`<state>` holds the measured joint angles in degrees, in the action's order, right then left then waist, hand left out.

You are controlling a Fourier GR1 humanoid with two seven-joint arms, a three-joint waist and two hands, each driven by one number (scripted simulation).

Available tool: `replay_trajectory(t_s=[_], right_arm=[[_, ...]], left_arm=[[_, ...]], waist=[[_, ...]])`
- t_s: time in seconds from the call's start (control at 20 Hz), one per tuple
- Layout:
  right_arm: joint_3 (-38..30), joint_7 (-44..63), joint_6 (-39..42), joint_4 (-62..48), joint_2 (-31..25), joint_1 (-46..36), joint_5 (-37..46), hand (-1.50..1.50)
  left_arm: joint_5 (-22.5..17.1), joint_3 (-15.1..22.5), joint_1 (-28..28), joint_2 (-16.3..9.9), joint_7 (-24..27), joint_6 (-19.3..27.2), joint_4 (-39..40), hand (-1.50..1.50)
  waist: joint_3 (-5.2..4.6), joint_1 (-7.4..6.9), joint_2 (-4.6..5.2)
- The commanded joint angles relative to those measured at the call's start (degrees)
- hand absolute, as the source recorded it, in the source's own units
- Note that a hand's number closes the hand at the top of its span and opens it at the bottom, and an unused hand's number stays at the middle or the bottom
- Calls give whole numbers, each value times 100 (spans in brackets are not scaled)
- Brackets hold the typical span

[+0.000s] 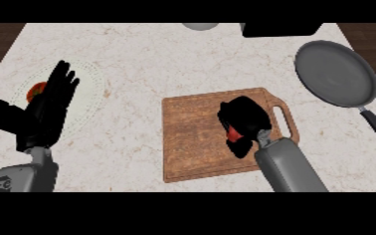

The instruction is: Pick the bell pepper from the cutting board and place it in the pan

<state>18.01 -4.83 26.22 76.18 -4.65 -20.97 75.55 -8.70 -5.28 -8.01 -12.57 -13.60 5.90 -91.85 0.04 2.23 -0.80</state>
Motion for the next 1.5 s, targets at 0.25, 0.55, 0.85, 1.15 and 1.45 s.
replay_trajectory(t_s=[0.25,0.55,0.85,1.15,1.45], right_arm=[[-912,874,-596,2341,-368,761,-2,150],[-1444,1040,-156,4253,-674,747,-235,150],[-2184,1601,1086,4556,-645,-93,-755,150],[-3367,1312,171,3160,-976,-762,-1176,150],[-4227,228,-914,1784,-1576,-414,-1577,150]], left_arm=[[114,98,21,14,-74,9,-119,0],[99,173,281,126,-60,0,-386,0],[125,118,91,155,22,-116,-112,0],[87,86,-129,124,-147,-183,-41,0],[71,-58,-142,128,97,-231,119,0]], waist=[[-6,-68,30],[-6,-138,36],[-7,-224,72],[-3,-255,87],[1,-260,104]])
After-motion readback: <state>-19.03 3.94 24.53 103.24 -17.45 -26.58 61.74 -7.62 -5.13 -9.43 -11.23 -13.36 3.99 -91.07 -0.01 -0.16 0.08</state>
